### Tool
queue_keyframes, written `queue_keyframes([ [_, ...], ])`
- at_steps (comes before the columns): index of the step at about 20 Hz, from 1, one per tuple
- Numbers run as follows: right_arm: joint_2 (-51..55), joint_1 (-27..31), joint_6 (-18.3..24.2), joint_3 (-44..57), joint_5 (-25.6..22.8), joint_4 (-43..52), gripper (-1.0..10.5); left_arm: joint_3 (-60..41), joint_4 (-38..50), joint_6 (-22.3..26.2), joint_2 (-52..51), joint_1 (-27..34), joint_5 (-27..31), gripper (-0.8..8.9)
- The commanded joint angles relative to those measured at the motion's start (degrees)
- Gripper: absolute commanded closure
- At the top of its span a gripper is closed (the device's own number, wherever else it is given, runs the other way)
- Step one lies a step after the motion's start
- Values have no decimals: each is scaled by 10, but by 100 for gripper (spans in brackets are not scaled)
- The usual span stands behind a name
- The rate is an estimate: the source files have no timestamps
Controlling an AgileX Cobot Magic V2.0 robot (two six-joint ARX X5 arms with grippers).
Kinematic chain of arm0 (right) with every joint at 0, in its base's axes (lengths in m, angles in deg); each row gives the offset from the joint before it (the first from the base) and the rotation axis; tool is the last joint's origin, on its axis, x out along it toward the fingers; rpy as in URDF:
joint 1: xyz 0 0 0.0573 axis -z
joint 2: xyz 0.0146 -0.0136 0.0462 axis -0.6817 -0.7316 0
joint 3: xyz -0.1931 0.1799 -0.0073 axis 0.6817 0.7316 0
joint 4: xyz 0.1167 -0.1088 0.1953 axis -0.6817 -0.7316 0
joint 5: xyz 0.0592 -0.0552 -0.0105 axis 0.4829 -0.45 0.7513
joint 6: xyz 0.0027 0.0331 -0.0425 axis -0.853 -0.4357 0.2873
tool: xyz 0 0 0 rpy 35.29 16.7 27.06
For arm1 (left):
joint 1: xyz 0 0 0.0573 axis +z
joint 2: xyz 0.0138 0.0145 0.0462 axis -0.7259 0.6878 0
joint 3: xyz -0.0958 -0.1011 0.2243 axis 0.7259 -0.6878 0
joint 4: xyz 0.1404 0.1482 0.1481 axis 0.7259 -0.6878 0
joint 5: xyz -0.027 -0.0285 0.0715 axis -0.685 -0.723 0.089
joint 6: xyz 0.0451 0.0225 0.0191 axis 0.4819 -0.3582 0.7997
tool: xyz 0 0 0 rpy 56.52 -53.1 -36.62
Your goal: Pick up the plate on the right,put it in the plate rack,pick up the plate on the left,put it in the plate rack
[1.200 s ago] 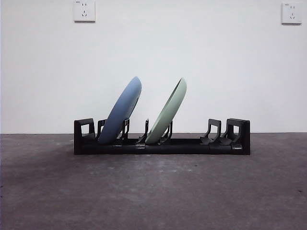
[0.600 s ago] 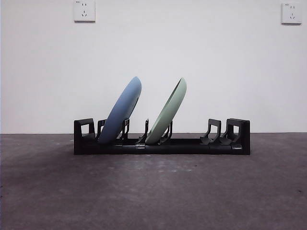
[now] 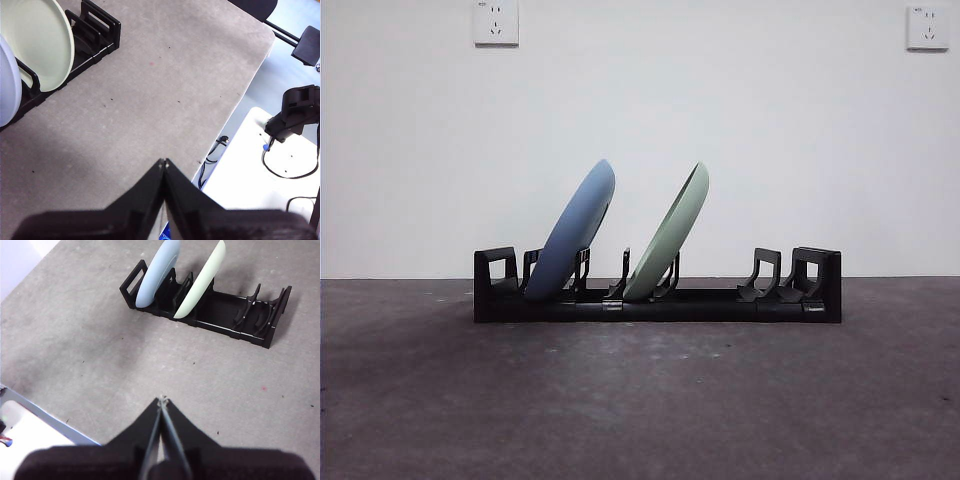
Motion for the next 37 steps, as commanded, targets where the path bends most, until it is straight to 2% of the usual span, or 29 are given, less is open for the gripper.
queue_keyframes([
  [1,-7,0,-8,4,-12,-12,945,-2,3,9,1,-2,-2,817],
  [8,-53,0,-8,4,-71,-12,945,-2,-15,7,1,-2,0,817],
  [12,-98,0,-8,4,-101,-12,945,-2,5,-11,1,-1,2,817],
  [15,-134,0,-8,4,-120,-12,945,-2,45,42,1,-1,31,817],
  [18,-169,0,-8,4,-131,-12,945,-3,166,132,-14,33,75,817],
  [20,-189,0,-8,4,-134,-12,945,-4,247,174,-32,90,58,817],
  [23,-214,0,-8,4,-137,-2,945,-31,318,182,-72,196,-17,817],
  [26,-231,0,-8,4,-137,48,945,-139,404,186,-144,288,-13,817],
  [28,-236,0,-8,4,-137,92,945,-251,486,185,-206,323,-12,817],
  [30,-240,0,-8,4,-137,142,945,-372,558,173,-267,337,9,817],
  [33,-240,0,-8,4,-137,217,945,-531,621,128,-346,337,35,817],
  [37,-240,0,-8,4,-137,293,945,-683,634,102,-424,337,77,817],
])
